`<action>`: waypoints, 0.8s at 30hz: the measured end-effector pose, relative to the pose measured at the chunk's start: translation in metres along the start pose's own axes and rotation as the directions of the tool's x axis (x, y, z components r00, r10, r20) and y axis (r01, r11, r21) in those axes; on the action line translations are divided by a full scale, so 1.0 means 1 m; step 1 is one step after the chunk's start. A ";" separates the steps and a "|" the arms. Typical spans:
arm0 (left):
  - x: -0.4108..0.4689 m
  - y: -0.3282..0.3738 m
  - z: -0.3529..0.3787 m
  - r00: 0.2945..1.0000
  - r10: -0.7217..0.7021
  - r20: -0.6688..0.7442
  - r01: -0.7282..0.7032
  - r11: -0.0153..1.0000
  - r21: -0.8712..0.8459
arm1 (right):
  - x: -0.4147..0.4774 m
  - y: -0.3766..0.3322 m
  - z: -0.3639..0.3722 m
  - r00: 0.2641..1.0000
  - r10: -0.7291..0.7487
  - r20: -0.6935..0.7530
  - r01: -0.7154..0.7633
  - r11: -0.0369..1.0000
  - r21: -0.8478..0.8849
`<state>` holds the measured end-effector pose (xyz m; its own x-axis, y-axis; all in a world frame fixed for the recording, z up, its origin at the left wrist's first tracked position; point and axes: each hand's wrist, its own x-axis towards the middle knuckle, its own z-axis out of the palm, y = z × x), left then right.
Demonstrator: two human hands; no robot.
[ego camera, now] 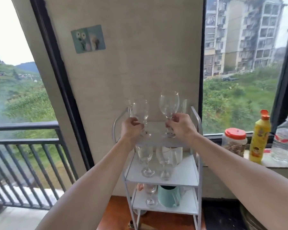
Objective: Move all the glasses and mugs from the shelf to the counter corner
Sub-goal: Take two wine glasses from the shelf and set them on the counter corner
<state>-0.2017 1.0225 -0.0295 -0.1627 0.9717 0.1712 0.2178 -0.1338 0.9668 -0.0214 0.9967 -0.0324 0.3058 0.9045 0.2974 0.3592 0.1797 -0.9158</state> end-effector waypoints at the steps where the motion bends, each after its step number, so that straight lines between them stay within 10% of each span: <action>1: 0.005 -0.002 0.000 1.000 0.007 0.028 -0.007 1.000 -0.015 | 0.002 0.002 0.003 1.000 -0.007 0.013 0.007 0.999 0.031; 24: -0.037 0.015 -0.033 0.795 0.270 0.543 -0.205 0.962 -0.179 | -0.091 -0.041 -0.042 0.998 -0.055 0.036 0.049 0.986 0.157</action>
<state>-0.2240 0.9779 -0.0152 0.4524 0.8420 0.2938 0.0710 -0.3625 0.9293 -0.0272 0.8903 -0.0106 0.2531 0.9066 0.3375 0.2304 0.2824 -0.9312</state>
